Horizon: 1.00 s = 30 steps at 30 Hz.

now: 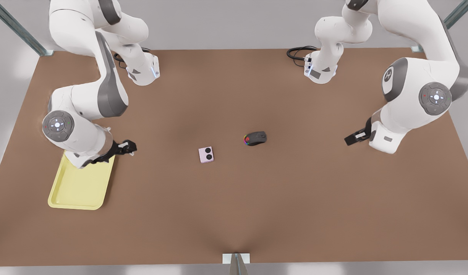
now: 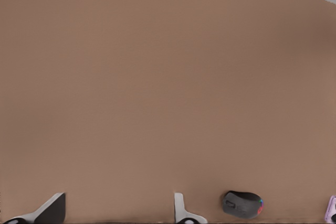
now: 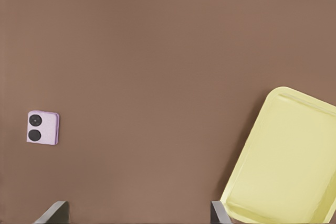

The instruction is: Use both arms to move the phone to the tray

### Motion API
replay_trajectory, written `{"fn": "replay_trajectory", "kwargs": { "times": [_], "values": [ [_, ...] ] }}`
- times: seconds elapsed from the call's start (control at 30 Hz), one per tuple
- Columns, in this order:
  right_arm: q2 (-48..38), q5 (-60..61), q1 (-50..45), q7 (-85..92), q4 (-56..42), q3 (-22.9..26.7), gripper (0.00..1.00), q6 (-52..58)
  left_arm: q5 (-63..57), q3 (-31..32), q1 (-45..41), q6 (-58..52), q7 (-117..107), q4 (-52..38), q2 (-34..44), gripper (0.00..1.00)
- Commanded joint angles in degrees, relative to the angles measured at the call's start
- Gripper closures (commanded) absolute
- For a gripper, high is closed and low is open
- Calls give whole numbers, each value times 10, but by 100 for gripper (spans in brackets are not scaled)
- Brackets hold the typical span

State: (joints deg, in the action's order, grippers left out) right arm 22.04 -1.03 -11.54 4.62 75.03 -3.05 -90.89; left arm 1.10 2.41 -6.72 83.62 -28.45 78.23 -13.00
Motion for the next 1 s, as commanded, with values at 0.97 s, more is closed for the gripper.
{"fn": "replay_trajectory", "kwargs": {
  "times": [0.97],
  "values": [
    [158,61,-179,-94,218,-5,0,-407,29,-2,0,-62,302,-6,-33,0]
  ]
}}
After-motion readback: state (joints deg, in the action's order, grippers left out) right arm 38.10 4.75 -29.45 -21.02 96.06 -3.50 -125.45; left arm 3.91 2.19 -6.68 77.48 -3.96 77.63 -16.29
